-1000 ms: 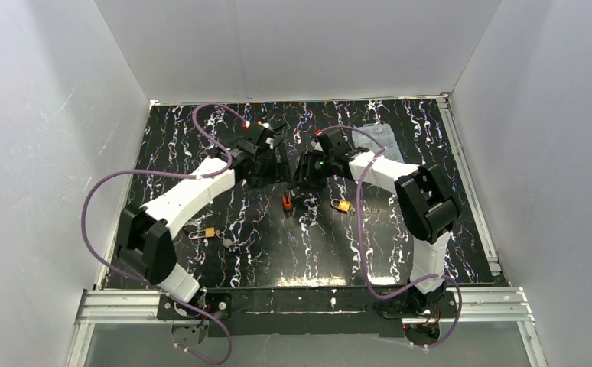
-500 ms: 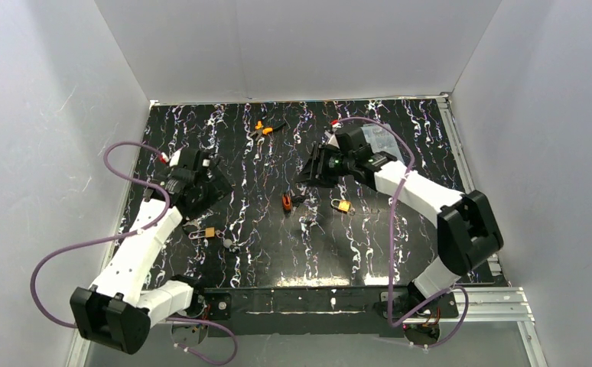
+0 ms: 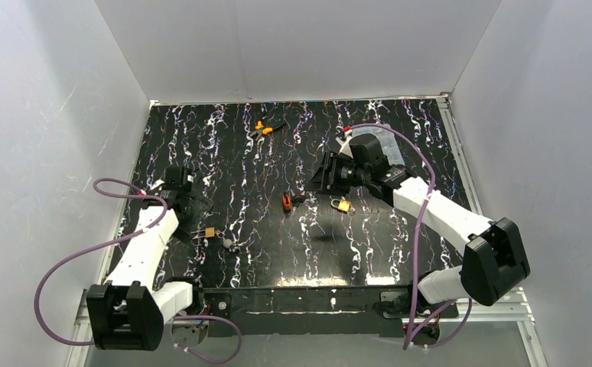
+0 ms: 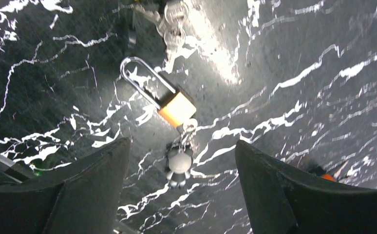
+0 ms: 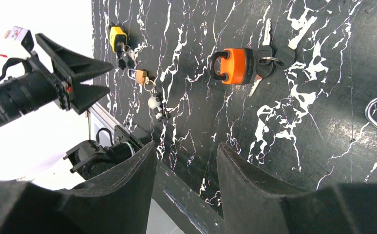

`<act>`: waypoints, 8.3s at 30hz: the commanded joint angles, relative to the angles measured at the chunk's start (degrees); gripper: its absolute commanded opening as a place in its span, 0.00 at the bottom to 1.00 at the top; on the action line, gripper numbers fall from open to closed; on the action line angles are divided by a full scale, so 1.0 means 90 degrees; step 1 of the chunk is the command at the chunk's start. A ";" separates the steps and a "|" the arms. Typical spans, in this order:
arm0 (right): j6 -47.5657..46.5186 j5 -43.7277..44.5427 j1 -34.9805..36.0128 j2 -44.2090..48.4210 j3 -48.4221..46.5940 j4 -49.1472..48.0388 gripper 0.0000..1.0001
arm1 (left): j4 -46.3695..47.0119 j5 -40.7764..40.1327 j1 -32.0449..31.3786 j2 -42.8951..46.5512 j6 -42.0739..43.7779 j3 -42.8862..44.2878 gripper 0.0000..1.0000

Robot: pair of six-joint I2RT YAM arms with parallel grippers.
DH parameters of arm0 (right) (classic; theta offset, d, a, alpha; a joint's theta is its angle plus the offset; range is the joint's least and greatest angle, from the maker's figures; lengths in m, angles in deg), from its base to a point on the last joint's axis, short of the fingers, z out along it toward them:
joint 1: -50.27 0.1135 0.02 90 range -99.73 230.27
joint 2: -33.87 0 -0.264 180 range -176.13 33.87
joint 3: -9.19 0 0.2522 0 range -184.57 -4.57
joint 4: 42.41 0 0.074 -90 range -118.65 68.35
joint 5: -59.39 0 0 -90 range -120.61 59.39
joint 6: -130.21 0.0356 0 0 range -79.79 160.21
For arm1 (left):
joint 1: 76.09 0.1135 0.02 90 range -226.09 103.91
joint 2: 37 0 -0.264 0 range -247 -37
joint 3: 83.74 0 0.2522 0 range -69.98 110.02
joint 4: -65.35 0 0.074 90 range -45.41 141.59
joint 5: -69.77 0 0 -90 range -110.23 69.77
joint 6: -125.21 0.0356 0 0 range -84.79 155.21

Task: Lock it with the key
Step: Pick up the lock from the center of the board, then lock the lock.

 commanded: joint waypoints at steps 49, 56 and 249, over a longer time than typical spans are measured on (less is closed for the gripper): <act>-0.0017 -0.0369 0.0326 0.0089 -0.0237 -0.0068 0.54 | 0.0862 0.0961 0.0171 -0.1592 -0.1621 -0.0677 0.00; -0.0145 -0.0027 0.0777 0.0218 -0.0304 -0.0253 0.56 | 0.0627 0.1825 0.0156 -0.0339 -0.1303 -0.0449 0.00; 0.0897 -0.2567 -0.0022 0.2615 -0.2600 0.0035 0.01 | 0.2032 0.5777 -0.4586 -0.0252 0.4464 0.5372 0.00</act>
